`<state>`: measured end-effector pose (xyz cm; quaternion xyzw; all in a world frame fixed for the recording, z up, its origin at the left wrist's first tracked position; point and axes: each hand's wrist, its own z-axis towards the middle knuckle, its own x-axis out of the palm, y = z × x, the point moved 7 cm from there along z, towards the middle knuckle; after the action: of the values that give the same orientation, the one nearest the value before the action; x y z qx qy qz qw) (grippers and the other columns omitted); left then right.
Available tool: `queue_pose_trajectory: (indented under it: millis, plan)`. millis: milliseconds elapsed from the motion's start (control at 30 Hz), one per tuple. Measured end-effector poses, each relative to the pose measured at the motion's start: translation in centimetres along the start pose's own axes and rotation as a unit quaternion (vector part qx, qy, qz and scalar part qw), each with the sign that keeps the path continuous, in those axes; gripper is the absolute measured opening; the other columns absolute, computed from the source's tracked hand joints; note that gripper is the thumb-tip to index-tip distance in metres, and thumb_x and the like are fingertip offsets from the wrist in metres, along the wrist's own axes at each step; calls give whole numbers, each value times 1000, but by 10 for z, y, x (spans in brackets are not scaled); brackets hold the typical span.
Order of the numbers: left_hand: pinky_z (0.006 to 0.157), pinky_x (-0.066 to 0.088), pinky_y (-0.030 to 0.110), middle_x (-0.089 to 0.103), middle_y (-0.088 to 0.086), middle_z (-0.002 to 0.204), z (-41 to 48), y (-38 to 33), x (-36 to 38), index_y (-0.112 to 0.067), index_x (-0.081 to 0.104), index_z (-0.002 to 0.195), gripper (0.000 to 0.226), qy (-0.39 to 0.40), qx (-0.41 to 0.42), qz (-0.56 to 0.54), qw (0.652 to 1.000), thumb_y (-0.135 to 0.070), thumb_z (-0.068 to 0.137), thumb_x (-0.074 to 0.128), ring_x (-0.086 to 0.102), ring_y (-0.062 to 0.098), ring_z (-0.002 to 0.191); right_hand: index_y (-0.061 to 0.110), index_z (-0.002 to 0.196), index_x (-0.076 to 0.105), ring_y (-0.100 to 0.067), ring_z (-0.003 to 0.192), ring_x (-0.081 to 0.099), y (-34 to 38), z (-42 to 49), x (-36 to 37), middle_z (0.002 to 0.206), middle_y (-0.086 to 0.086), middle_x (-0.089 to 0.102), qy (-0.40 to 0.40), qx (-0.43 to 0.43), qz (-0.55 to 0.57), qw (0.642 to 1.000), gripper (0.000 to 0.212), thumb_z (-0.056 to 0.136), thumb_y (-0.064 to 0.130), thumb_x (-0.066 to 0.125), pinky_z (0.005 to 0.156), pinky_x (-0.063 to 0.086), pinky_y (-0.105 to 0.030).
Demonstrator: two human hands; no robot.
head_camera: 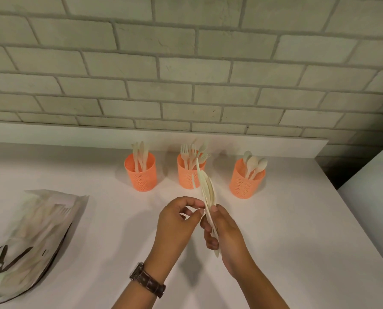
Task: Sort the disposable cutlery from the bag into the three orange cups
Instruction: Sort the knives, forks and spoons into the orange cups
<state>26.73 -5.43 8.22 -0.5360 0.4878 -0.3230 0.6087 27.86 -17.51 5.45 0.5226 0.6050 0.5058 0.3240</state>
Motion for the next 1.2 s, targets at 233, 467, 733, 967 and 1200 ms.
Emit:
queue_pose_trajectory:
  millis: [233,467,733,967,1200]
  plan:
    - [65,51,12,74,-2,74,-2,-6,21,-18,73,85,11,26,-44,-111,992,-17,74,75,69,9,67,19,89,51,-6,44,32,11,4,-10,55,9,48,-63,-59,-64,994,21,101,19,35,41,29,-17]
    - [66,54,19,71,3,67,21,2,27,-14,74,75,6,72,-105,-127,984,-8,75,73,63,10,61,13,94,56,-10,43,40,6,11,-28,66,-2,50,-54,-15,-1,998,25,101,27,36,43,32,-22]
    - [62,48,11,67,2,70,107,-27,-6,-7,69,79,2,-75,5,-74,994,-6,78,68,59,-4,53,14,103,63,-10,38,29,2,19,-51,62,-2,43,-63,-7,67,996,28,100,26,38,40,23,-18]
    - [57,39,7,67,6,78,168,-12,1,-2,72,85,11,-123,64,89,986,-9,80,65,58,14,74,14,102,65,-11,37,29,0,23,-59,59,0,44,-75,-1,65,995,28,100,27,40,40,22,-18]
    - [69,41,9,70,-1,95,147,19,14,-10,73,92,14,-53,34,100,993,-16,84,64,63,11,85,10,101,68,-13,37,28,-3,25,-55,58,-4,46,-71,16,77,994,31,99,27,42,42,22,-21]
